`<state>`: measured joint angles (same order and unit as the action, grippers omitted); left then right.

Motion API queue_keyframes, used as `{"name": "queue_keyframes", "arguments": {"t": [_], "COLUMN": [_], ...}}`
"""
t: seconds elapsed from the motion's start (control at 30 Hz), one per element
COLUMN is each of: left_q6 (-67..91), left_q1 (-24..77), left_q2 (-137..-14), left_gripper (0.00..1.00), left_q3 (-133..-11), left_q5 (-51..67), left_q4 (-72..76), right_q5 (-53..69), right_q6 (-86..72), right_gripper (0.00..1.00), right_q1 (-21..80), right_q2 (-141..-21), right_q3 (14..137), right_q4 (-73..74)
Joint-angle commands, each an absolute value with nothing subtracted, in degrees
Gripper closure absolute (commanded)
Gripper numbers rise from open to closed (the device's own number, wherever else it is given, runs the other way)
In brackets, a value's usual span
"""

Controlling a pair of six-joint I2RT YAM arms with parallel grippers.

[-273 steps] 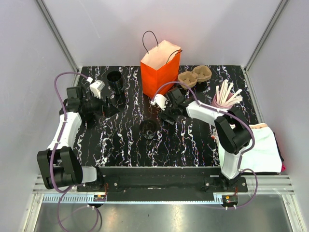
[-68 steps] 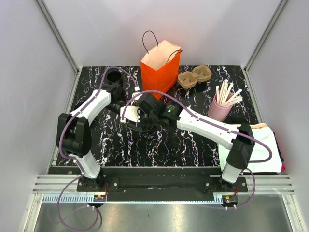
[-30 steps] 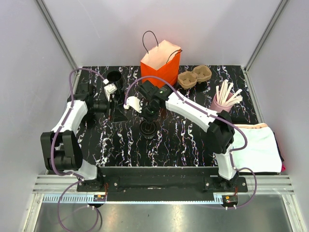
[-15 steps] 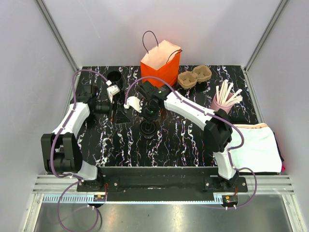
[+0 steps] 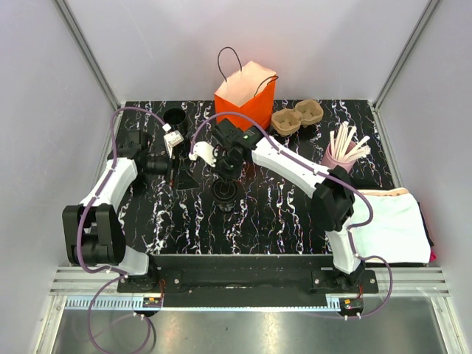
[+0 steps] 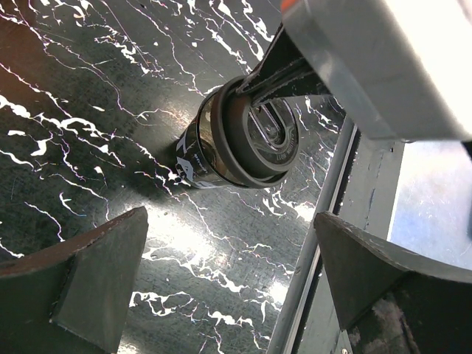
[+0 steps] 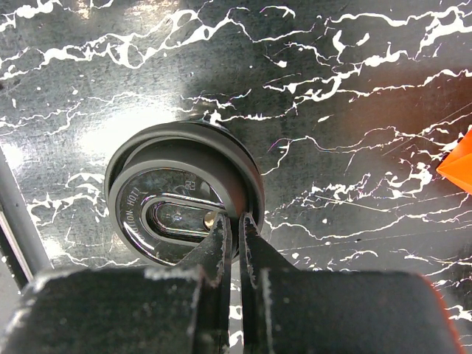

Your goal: Pack the takeout coffee

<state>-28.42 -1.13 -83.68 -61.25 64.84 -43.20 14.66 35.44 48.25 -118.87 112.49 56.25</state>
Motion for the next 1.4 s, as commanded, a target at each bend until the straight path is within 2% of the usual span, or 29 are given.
{"name": "queue_keyframes", "arguments": {"t": [0.0,0.43,0.8,1.0,1.37], "left_q6": [-28.7,-28.7,-28.7,-28.7,-28.7], "left_q1": [-0.9,-0.8,-0.9,-0.8,-0.9], "left_q2": [-81.8,-81.7,-81.9,-82.0,-81.6], "left_gripper": [0.01,0.01,0.01,0.01,0.01], "left_q3": [-60.9,-60.6,-60.6,-60.6,-60.6], "left_q5": [65.5,65.7,66.1,66.3,66.4], "left_q4": [-41.7,-41.7,-41.7,-41.7,-41.7], "right_q5": [15.6,15.6,19.8,20.7,19.8], "right_q6": [34.8,35.0,33.0,33.9,33.5], "right_gripper": [0.98,0.94,0.97,0.97,0.97], "right_q1": [47.6,47.4,46.3,46.2,46.2], "right_q2": [-119.7,-121.0,-120.9,-121.4,-124.2], "right_q3": [114.9,114.5,122.5,123.0,121.4], "right_q4": [55.2,55.1,61.1,65.9,65.7]}}
